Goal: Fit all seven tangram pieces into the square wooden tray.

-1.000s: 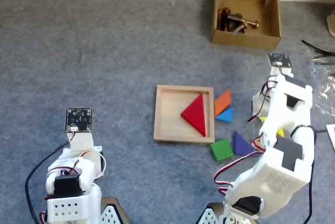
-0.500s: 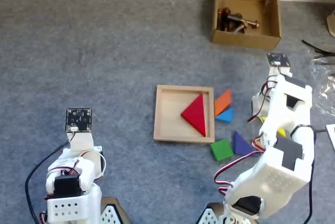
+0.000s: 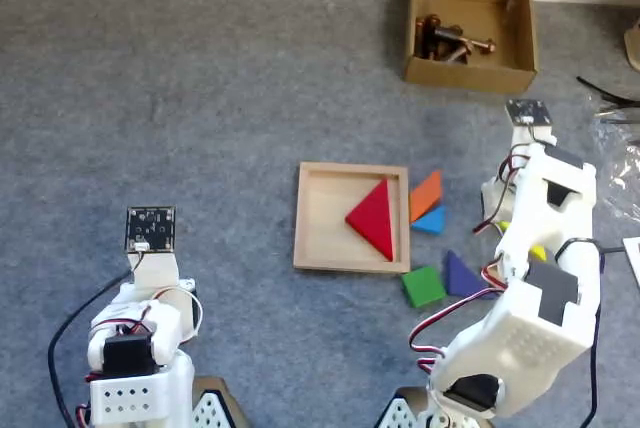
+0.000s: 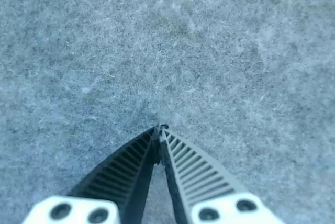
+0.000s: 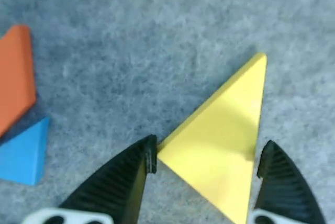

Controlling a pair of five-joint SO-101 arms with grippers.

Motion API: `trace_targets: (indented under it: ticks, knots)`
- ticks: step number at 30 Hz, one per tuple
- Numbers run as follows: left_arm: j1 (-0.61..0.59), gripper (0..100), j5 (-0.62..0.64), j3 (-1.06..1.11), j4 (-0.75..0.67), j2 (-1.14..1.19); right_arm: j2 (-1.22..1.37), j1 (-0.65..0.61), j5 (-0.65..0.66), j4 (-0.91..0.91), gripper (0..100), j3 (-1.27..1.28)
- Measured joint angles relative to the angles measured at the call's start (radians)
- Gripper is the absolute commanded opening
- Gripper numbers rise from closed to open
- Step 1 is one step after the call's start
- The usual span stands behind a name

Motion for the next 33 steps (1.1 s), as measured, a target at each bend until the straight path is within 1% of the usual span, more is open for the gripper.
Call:
trace_targets:
  ticks: [5,24,29,33]
  knots:
    - [0.000,0,0.000,0.000,0.000,0.000,0.000,0.000,0.032,-0.048,29.5,0.046]
    - [0.000,0,0.000,0.000,0.000,0.000,0.026,-0.002,0.034,-0.057,29.2,0.049]
    - [0.000,0,0.000,0.000,0.000,0.000,0.109,-0.002,0.035,-0.057,22.8,0.031]
    - [0.000,0,0.000,0.000,0.000,0.000,0.123,-0.002,0.037,-0.063,22.6,0.017]
